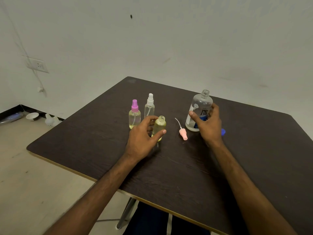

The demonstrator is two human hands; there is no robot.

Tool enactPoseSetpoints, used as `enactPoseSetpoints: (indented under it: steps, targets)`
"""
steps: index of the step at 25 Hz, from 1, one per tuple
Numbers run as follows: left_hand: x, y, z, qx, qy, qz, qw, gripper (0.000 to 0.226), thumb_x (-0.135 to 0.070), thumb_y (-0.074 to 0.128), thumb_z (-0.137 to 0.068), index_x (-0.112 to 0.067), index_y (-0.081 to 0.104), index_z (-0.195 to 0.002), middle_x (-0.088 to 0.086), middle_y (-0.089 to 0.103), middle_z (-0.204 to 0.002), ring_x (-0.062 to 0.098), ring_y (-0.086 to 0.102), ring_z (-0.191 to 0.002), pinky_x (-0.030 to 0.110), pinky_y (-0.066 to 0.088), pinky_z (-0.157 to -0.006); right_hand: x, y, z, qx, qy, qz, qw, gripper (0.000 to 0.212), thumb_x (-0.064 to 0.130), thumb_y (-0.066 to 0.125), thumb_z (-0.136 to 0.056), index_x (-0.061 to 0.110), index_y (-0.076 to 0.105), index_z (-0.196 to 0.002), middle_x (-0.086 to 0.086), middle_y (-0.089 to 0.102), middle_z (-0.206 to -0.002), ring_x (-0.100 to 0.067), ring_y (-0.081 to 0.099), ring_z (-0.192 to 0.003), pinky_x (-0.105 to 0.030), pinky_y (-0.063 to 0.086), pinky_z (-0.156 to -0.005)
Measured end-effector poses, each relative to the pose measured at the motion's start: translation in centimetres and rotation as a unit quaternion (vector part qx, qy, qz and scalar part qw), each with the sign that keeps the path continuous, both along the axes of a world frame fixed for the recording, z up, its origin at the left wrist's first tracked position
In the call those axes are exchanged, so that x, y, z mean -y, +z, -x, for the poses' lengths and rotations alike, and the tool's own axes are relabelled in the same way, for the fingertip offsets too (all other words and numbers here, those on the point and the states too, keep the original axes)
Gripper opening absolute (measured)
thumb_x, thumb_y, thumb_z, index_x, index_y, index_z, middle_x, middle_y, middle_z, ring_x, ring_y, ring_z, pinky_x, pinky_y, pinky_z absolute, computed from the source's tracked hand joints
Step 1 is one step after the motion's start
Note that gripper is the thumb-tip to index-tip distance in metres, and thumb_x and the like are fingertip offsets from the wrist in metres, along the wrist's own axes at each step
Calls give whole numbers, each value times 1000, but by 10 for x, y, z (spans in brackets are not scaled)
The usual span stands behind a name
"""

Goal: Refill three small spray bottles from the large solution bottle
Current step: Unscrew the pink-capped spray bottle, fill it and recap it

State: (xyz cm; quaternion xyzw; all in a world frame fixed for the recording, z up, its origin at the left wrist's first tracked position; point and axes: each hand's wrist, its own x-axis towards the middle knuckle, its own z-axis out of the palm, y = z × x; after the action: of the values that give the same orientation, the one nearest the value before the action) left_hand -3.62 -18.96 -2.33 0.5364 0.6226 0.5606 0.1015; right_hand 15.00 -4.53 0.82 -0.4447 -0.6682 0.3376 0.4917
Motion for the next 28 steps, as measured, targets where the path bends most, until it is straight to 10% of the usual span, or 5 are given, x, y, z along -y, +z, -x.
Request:
enactPoseSetpoints:
  steps: [9, 18, 28]
  targets:
    - [-1, -1, 1, 22, -1, 11, 1000, 52, -32, 81, -82, -20, 59, -127, -5, 72, -119, 7, 70, -106, 33, 59, -91, 15, -17, -11, 9, -55, 13, 998, 86, 32, 81, -79, 16, 29, -146, -2, 44, -147, -11, 42, -134, -15, 35, -99]
    - [0, 3, 0, 35, -22, 19, 999, 56, -25, 83, -80, -17, 58, -129, -5, 69, -120, 9, 67, -110, 17, 54, -93, 52, -22, -5, 147, -85, -81, 982, 23, 40, 69, -88, 21, 57, -90, 7, 59, -85, -9, 57, -76, -37, 55, -69]
    - [-6, -5, 3, 78, -38, 43, 995, 58, -19, 87, -75, -12, 60, -125, 3, 74, -113, 9, 71, -103, 33, 58, -95, 58, -27, 4, 367, -22, -154, 917, 29, 42, 62, -91, 19, 52, -105, 2, 61, -103, -15, 53, -92, -32, 47, -78]
